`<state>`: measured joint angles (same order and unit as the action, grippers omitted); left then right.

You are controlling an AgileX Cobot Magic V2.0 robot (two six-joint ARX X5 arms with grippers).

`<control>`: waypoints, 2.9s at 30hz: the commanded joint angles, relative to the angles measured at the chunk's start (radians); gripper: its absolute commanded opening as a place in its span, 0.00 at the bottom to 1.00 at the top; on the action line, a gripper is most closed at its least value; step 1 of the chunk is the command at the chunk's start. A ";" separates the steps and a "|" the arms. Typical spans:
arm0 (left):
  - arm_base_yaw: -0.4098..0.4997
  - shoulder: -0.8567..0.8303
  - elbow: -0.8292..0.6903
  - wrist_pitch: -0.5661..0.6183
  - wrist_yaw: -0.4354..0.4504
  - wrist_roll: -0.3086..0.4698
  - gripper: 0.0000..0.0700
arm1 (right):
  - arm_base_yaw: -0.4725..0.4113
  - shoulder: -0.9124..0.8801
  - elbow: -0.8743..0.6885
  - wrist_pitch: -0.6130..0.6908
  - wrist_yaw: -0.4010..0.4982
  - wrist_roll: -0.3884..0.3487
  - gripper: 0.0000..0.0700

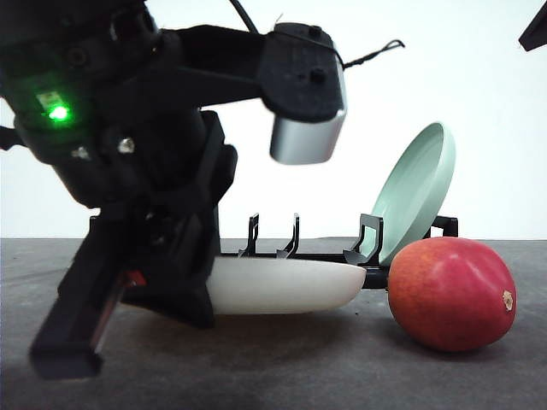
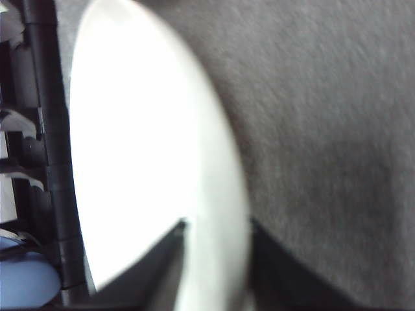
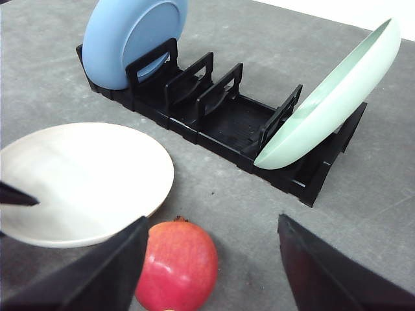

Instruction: Place pomegranate in white plate

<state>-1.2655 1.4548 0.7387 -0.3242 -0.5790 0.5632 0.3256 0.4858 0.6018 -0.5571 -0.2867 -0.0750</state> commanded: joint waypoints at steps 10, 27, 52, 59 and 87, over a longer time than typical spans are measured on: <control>-0.013 0.007 0.013 0.002 0.107 -0.206 0.35 | 0.004 0.002 0.016 0.010 0.002 -0.004 0.58; 0.215 -0.322 0.018 -0.114 0.524 -0.589 0.52 | 0.004 0.002 0.016 0.009 0.003 -0.004 0.58; 0.998 -0.690 -0.028 -0.179 0.769 -0.664 0.51 | 0.005 0.002 0.016 0.007 -0.022 0.150 0.58; 1.099 -0.784 -0.115 -0.191 0.832 -0.685 0.51 | 0.031 0.012 0.016 -0.024 -0.100 0.228 0.59; 1.108 -0.821 -0.123 -0.265 0.832 -0.681 0.51 | 0.315 0.687 0.237 -0.110 0.269 0.393 0.96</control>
<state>-0.1571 0.6289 0.6102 -0.5945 0.2462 -0.1172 0.6338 1.1545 0.8223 -0.6767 -0.0235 0.3054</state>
